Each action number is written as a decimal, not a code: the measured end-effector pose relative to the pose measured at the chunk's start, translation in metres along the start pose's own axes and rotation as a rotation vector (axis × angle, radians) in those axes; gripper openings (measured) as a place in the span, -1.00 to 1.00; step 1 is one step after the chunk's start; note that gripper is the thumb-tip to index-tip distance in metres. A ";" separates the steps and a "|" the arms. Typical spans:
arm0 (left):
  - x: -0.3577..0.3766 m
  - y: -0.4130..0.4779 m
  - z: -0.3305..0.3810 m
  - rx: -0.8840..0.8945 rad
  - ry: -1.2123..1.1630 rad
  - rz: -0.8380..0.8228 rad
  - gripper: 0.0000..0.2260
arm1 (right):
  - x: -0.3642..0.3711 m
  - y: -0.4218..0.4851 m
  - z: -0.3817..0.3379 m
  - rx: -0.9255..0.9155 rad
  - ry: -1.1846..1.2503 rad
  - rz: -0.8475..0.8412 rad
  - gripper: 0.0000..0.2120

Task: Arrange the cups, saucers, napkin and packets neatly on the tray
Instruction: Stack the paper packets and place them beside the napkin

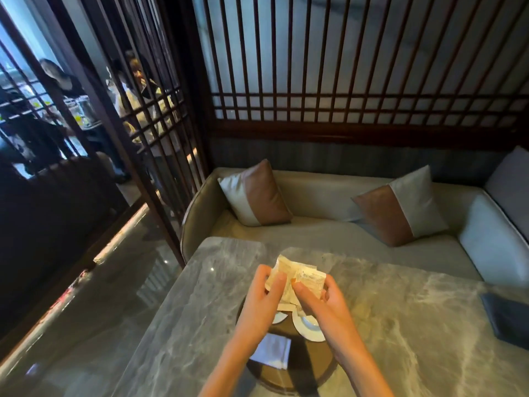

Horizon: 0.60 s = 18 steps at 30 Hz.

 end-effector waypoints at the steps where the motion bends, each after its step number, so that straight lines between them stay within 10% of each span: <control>1: -0.001 0.002 0.003 -0.004 -0.008 -0.040 -0.85 | 0.000 0.001 -0.005 -0.022 -0.006 0.009 -0.70; 18: -0.015 0.024 0.035 -0.104 -0.194 -0.182 -0.61 | -0.013 0.013 -0.038 0.008 0.266 -0.097 -0.73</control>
Point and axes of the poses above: each hand's wrist, its own y-axis towards the middle knuckle, its own x-axis out of the palm, z = x × y, the point moved 1 cm from there along y, towards the middle knuckle, and after that the axes turned 5 degrees about -y, right-handed, at the moved point
